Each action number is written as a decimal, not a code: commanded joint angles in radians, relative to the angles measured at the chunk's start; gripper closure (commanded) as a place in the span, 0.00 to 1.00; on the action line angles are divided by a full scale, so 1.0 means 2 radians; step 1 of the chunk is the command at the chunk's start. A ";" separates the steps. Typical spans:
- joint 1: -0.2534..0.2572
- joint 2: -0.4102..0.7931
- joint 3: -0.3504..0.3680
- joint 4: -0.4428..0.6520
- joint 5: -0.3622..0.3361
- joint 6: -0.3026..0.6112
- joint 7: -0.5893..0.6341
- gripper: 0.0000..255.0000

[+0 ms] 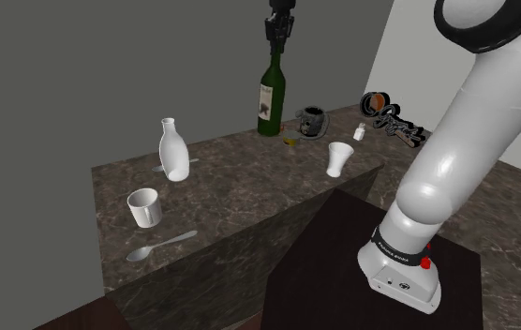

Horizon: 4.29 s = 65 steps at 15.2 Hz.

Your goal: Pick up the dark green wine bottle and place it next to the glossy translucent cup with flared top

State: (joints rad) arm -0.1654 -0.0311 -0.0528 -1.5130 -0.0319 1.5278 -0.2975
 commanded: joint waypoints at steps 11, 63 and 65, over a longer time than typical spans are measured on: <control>-0.056 -0.097 -0.073 -0.105 -0.015 0.014 -0.127 1.00; -0.153 -0.105 -0.253 -0.305 -0.046 0.221 -0.378 1.00; -0.154 -0.103 -0.255 -0.316 -0.046 0.234 -0.379 1.00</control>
State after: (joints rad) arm -0.4722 -0.2384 -0.5606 -2.1352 -0.1238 1.9824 -1.0545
